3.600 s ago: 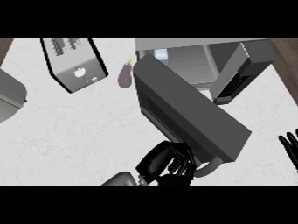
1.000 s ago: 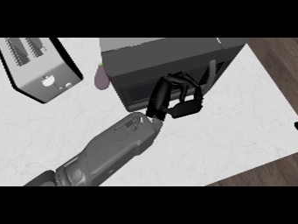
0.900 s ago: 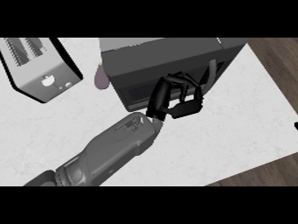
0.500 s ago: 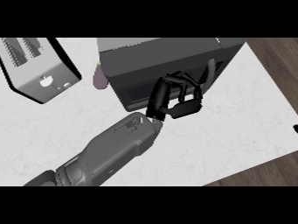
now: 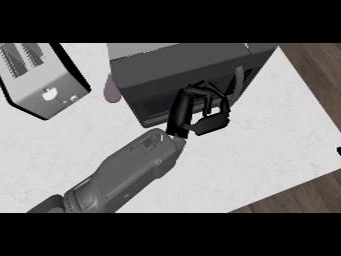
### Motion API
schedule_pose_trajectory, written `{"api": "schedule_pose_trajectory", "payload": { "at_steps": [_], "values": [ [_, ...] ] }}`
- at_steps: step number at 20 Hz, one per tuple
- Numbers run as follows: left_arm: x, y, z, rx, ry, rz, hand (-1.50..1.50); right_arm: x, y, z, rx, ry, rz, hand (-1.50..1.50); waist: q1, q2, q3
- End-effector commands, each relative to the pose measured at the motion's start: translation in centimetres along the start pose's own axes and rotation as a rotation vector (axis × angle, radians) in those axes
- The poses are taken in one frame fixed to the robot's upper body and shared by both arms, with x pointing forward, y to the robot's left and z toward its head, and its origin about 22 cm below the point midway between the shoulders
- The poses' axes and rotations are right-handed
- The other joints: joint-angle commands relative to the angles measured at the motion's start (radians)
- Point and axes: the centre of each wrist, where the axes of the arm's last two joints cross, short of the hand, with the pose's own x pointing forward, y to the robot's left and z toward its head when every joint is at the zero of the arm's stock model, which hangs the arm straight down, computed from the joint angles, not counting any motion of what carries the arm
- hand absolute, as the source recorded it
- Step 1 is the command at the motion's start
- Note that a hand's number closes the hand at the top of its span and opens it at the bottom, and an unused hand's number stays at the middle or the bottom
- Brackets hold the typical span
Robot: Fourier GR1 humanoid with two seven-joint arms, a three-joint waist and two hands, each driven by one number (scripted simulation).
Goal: Pick up the milk, place it into the microwave and close the microwave
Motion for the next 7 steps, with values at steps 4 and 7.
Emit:
{"api": "schedule_pose_trajectory", "payload": {
  "at_steps": [4, 7],
  "values": [
    [-0.19, 1.74, -2.15, 0.104, 0.022, -0.028, 1.5, 0.08, 0.28, -0.18, 0.023, 0.006, -0.017, -1.5, -0.003, 0.021, 0.0],
    [-0.22, 1.69, -2.13, 0.111, 0.018, -0.034, 1.5, 0.41, 0.36, -0.31, 0.021, -0.002, -0.017, -1.5, -0.012, 0.017, -0.001]
  ]
}}
